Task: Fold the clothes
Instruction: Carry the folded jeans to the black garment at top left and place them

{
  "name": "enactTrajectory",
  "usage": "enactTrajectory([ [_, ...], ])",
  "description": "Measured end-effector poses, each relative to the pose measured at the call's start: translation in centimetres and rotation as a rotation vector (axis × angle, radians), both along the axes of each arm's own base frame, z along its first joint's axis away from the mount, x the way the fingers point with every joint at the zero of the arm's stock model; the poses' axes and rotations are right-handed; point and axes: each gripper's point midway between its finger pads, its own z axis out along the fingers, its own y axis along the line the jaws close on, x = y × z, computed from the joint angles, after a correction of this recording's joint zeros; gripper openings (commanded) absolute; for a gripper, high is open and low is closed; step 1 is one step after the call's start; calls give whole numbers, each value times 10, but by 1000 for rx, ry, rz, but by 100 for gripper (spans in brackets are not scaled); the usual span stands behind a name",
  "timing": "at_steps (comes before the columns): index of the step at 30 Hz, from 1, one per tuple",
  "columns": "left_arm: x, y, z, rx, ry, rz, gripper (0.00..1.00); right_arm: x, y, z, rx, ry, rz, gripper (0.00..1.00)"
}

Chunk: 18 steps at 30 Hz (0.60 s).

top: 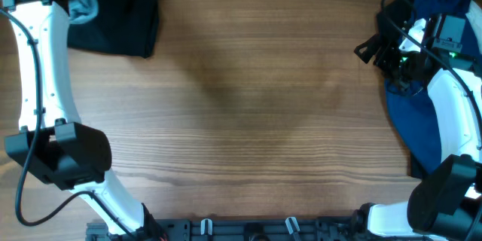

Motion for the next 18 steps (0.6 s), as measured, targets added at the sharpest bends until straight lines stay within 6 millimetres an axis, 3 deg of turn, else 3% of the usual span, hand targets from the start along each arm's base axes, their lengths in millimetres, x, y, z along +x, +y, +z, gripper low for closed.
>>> enactTrajectory([
  [3,8,19,-23,59,72,-15,4,0,0,0,0,0,0,98],
  [6,18,32,-75,75,195,-2,4,0,0,0,0,0,0,99],
  [8,18,40,-125,54,316,28,4,0,0,0,0,0,0,98],
  [10,14,43,-156,18,381,66,4,0,0,0,0,-1,0,98],
  [12,10,42,-171,-28,402,105,4,0,0,0,0,-1,0,98],
  [15,14,31,-173,-98,366,99,4,0,0,0,-1,-2,1,98],
  [16,18,24,-174,-121,354,75,9,0,1,0,-1,-2,1,98],
  [17,23,16,-174,-141,340,46,27,1,1,0,-2,-2,3,98],
  [18,31,4,-172,-165,313,2,67,1,3,0,-3,-3,7,98],
])
